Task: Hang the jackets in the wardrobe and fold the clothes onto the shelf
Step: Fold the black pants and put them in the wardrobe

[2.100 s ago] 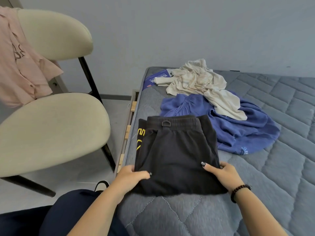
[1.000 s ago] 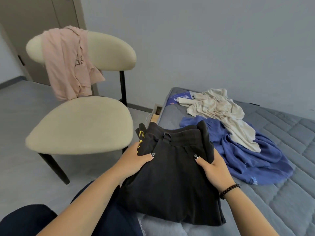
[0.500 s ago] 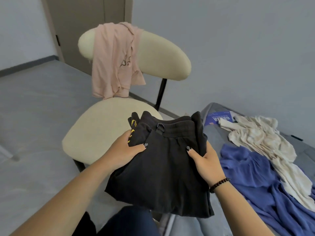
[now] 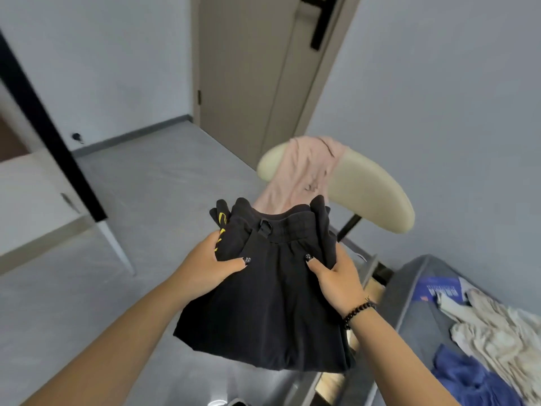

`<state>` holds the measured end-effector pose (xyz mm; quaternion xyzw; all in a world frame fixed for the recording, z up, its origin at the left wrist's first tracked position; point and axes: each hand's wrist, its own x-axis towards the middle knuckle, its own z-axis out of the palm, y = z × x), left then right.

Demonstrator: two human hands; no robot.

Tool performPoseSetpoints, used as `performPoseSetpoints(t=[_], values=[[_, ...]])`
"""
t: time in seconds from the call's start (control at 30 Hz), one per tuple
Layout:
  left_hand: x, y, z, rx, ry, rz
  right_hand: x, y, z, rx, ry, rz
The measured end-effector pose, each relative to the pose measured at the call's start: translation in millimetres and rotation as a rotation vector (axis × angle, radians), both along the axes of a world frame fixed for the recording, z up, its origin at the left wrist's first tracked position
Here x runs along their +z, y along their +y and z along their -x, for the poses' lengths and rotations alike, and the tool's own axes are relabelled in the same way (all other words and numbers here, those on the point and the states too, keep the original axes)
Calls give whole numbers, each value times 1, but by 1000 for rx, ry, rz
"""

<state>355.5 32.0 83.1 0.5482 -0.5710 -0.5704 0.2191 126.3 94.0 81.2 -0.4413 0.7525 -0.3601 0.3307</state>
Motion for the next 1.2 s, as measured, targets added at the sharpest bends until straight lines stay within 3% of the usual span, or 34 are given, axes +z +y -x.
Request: performPoseSetpoints(t=[0.23, 0.43, 0.8, 1.2], values=[[130, -7, -98, 170, -12, 33, 133, -44, -93, 175, 6, 42], [208, 1, -169, 300, 65, 89, 208, -67, -164, 328, 37, 113], [310, 27, -277, 556, 6, 281, 314, -93, -284, 672, -10, 287], [400, 1, -333, 811, -153, 524, 399, -162, -373, 968, 2, 517]])
